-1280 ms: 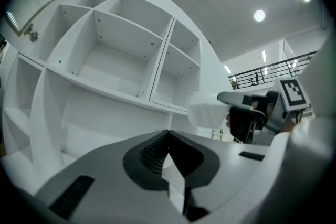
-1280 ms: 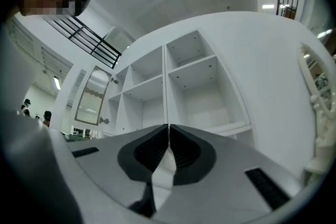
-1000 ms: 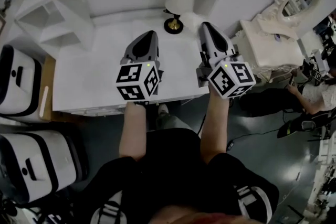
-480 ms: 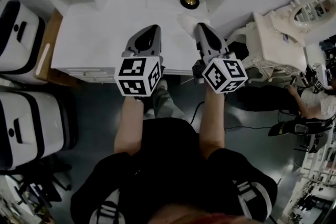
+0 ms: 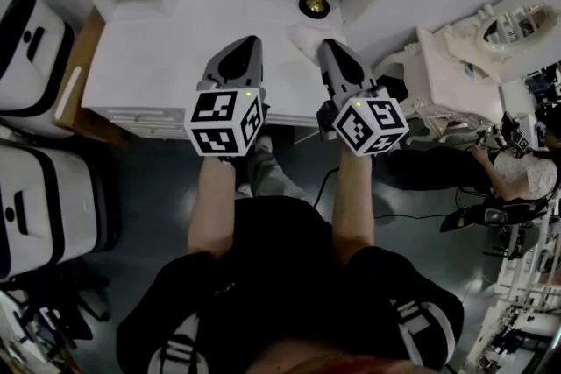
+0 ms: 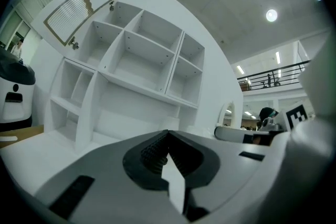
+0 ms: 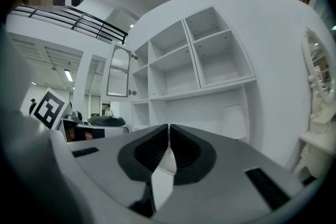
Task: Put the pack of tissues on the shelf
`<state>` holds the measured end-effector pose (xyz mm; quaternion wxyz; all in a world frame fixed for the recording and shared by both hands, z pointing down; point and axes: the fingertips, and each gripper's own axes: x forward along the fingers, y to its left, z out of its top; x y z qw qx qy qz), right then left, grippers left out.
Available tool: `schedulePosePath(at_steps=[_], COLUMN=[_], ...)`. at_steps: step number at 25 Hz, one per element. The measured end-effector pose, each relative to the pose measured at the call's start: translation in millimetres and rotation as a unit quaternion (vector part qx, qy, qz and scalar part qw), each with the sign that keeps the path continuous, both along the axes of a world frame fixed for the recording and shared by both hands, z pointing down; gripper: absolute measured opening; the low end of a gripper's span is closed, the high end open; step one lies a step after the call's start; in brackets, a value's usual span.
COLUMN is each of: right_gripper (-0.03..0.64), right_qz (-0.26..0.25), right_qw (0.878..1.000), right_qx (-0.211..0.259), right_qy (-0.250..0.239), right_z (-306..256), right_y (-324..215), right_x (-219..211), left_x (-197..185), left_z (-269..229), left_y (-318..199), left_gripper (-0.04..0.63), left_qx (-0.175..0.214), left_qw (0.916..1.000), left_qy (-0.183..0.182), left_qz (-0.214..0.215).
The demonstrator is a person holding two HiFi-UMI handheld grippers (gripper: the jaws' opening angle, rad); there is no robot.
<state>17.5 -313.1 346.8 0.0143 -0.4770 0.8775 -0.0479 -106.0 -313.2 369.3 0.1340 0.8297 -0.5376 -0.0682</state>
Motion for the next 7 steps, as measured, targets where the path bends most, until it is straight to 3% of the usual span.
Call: schedulePosePath(at_steps=[7], right_gripper=[0.028], right_qz=[-0.013], right_qw=[1.000], right_qx=[0.019], right_qy=[-0.003], right_z=[-17], right_y=[15], right_x=[-5], left_x=[15], left_z=[-1], left_y=[7], left_gripper=[0.011], left_qx=[0.001], left_qw=[0.9999], left_qy=[0.013], left_qz=[0.011])
